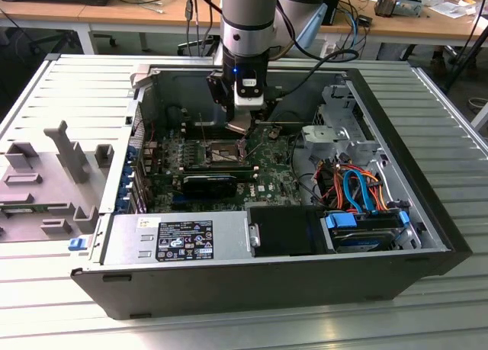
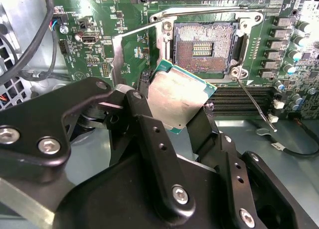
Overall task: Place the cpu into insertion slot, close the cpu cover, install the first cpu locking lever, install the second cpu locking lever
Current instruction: 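Place the cpu into insertion slot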
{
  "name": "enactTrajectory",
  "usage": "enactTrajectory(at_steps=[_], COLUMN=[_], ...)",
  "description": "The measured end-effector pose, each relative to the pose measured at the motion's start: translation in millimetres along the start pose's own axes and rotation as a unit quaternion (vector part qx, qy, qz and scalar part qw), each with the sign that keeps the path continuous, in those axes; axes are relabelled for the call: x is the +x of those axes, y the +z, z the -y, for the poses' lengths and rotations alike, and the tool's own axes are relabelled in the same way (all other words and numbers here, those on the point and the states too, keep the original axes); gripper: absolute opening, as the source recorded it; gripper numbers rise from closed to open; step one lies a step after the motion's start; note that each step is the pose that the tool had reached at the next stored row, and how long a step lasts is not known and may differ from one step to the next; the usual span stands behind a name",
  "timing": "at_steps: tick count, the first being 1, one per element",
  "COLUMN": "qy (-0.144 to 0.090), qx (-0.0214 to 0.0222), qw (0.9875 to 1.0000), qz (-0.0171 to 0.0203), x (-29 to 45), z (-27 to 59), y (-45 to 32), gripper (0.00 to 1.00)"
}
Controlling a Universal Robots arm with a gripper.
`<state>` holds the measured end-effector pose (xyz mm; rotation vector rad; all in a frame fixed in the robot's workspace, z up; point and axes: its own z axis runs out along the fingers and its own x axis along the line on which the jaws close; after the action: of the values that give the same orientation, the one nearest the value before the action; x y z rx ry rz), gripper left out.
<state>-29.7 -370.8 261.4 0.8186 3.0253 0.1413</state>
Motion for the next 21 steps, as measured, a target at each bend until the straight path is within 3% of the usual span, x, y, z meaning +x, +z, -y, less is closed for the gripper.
enactTrajectory(at_steps=[21], qy=[0.012], qx=[-0.0002], qw=[0.9999], qz=[0.0011], x=[0.0], z=[0.0], y=[0.1], gripper=[0.55])
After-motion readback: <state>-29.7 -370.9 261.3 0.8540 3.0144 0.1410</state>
